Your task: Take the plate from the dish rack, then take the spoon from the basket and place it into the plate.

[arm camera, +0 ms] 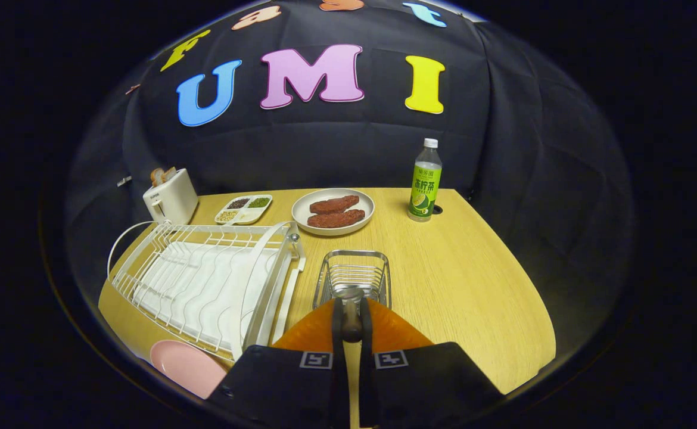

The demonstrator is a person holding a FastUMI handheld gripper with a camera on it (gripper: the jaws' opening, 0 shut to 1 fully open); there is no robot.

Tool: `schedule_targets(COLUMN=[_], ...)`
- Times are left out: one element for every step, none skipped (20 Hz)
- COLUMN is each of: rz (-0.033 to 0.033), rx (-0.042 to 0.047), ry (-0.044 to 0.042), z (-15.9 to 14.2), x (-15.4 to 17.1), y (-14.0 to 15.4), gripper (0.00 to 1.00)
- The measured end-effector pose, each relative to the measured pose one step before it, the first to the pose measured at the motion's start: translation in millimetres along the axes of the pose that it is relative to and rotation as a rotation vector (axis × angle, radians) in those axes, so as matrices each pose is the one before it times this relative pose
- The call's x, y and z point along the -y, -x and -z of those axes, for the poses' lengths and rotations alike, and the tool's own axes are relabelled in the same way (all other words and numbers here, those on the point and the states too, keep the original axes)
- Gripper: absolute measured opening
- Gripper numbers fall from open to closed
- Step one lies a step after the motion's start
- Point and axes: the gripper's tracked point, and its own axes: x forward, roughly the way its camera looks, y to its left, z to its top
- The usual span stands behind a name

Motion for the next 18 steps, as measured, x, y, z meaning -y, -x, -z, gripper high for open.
schedule_targets(rz=[-0.00406,0.00416,0.00995,0.00602,-0.00106,-0.00358,-0.00148,-0.00306,-0.009,-0.01531,-0.01059,-0.02462,-0.03369,-0.04091,-0.04055,-0.03651,-0.04218,-0.02724], rx=[0.00246,0.00926,0.0072,0.0053,0.00459,0.00375,0.00717,0.0137,0.00933,0.00917,0.00522,0.00561,0.00317,0.00078,0.00126,-0.00341,-0.00844,-0.0088], ry=[-0.00851,-0.00555,-0.00043,-0.00443,-0.00939,-0.00443,0.00329,0.0064,0.00789,0.00633,-0.00123,-0.00376,-0.00385,-0.00378,-0.00413,-0.00734,-0.01002,-0.0021], z=[-3.85,-6.31,-5.99,-5.95,-6.49,-6.48,-6.7,-7.31,-6.34,-6.11,-4.19,-4.29,-3.33,-0.34,0.4,2.07,4.73,5.2], x=[-1.56,1.87,3.31,2.45,0.62,0.99,2.03,1.23,-0.37,-2.91,-3.23,-7.17,-11.03,-12.74,-15.04,-14.23,-18.29,-12.29], y=[2.62,2.34,2.98,3.38,5.6,6.78,8.37,9.42,11.68,14.72,10.65,13.12,13.56,12.62,11.66,9.89,9.63,5.11], gripper=[0.1,0.1,0.1,0.1,0.1,0.1,0.1,0.1,0.09,0.09,0.09,0.09,0.09,0.09,0.09,0.09,0.09,0.09])
